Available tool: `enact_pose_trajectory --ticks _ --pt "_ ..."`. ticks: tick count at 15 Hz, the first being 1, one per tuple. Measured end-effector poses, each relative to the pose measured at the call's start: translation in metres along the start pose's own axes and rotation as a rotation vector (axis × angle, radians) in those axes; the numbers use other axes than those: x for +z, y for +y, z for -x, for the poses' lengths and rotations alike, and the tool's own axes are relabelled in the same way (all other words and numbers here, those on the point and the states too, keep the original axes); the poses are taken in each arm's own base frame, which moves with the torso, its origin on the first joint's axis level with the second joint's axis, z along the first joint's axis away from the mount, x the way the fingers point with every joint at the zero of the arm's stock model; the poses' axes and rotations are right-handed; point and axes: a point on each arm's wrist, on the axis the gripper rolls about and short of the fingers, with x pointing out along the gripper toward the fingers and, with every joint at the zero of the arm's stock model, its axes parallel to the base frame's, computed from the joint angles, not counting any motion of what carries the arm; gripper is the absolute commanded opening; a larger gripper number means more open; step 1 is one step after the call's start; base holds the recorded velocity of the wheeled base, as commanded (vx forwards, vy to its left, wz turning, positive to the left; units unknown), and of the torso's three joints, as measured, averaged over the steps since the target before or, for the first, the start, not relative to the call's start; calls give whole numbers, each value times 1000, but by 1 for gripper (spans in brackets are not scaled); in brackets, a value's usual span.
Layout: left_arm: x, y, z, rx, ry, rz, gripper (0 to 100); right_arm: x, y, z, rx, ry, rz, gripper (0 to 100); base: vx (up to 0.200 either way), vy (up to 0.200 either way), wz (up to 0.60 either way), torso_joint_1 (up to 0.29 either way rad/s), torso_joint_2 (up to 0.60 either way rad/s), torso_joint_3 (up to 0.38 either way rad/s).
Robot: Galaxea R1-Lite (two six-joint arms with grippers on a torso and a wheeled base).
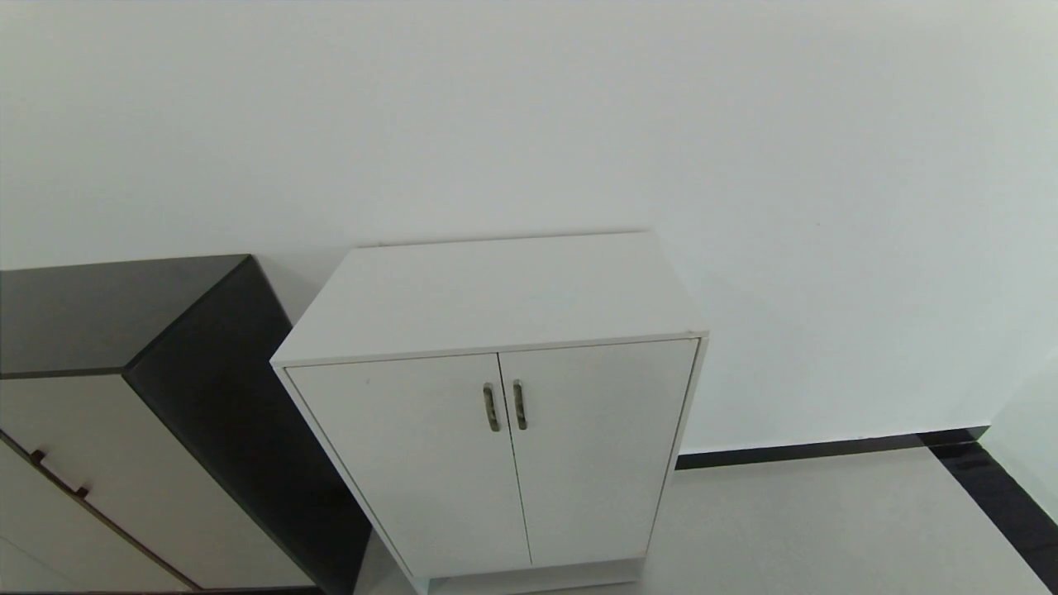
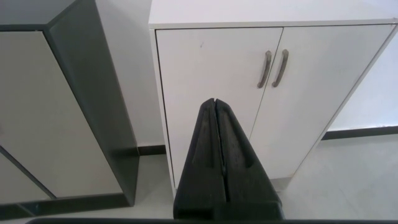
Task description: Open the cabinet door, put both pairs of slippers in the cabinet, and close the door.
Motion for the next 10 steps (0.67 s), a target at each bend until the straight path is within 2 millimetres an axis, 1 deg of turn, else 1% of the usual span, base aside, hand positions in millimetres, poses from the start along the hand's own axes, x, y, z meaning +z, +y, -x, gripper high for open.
enact_pose_trajectory --ticks 4,6,9,10 --pt "0 0 0 0 0 0 0 -10 0 0 15 50 3 0 0 0 0 0 0 0" --pt "0 0 0 0 0 0 0 -11 0 1 23 42 7 0 0 0 0 0 0 0" --pt "0 0 0 0 -1 0 0 -15 0 4 31 39 94 0 0 0 0 0 0 0" --pt "0 0 0 0 -1 0 0 -15 0 5 34 27 100 0 0 0 0 0 0 0"
